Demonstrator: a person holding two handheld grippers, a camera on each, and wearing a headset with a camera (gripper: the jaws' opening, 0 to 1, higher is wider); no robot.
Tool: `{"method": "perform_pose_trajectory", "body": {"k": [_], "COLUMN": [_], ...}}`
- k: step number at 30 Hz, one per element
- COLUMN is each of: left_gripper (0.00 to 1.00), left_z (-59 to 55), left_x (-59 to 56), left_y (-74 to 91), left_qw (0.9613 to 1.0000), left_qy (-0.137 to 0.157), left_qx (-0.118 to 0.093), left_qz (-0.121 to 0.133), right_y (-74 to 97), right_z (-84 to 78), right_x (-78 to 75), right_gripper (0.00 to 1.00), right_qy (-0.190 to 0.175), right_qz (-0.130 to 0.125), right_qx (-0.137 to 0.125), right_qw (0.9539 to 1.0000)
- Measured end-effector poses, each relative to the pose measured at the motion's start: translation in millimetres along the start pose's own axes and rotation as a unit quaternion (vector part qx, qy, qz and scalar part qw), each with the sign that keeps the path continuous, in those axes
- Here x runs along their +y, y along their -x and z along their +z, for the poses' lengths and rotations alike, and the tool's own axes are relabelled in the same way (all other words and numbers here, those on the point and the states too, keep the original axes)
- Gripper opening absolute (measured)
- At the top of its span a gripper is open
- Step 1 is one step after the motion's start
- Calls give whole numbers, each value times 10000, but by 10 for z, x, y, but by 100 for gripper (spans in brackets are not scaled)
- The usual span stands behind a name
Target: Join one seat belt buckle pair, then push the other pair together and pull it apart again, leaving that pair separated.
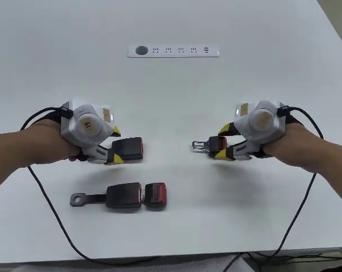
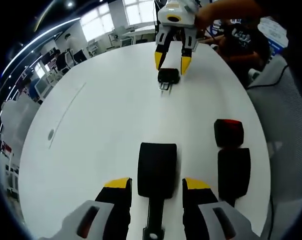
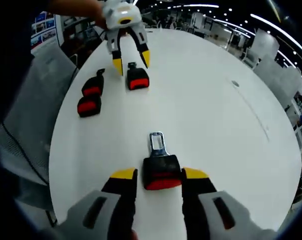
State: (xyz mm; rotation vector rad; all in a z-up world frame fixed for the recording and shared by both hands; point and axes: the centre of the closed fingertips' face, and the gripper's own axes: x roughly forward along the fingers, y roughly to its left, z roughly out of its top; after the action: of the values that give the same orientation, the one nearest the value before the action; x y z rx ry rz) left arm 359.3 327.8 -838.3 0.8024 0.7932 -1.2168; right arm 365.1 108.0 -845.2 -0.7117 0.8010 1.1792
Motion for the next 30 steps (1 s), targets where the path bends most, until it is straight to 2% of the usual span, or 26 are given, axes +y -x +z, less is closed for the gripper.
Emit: {"method": "perform_pose_trajectory", "body": {"k": [4,10,12,15,17,20,24,30], "left_gripper": [41,37,33,32,32,32,32,32], "left_z": [-22,-24,-51,-47,-57,-78,-81,-87], "left_x": [9,29,-11,9,6,7,16,19], "left_y": [-28,-58,-68,-77,-92,-121,-130,-134], "left_qw": [10000,9999,9996,9995,9988,9980,9981,9982], "left_qy": [-5,-82,-141,-174,-400,-527,-491,-490], "left_qx": [33,39,108,116,154,230,235,104], "left_qz": [-35,-92,-236,-229,-238,-256,-301,-331], "right_y": [-38,-75,-73,-73,-79,-96,-113,-119], "right_z": [-33,-37,-28,-28,-30,-42,-54,-31], "right_x": [-28,33,48,69,66,68,73,76], "right_gripper": [36,34,34,34,33,34,34,34], "right_qy": [20,84,236,588,606,608,597,581], "right_qz": [28,194,299,491,600,698,693,668], "right_qx": [69,164,197,364,387,420,430,470], "right_qw": [10000,9996,9991,9964,9956,9948,9949,9950]}}
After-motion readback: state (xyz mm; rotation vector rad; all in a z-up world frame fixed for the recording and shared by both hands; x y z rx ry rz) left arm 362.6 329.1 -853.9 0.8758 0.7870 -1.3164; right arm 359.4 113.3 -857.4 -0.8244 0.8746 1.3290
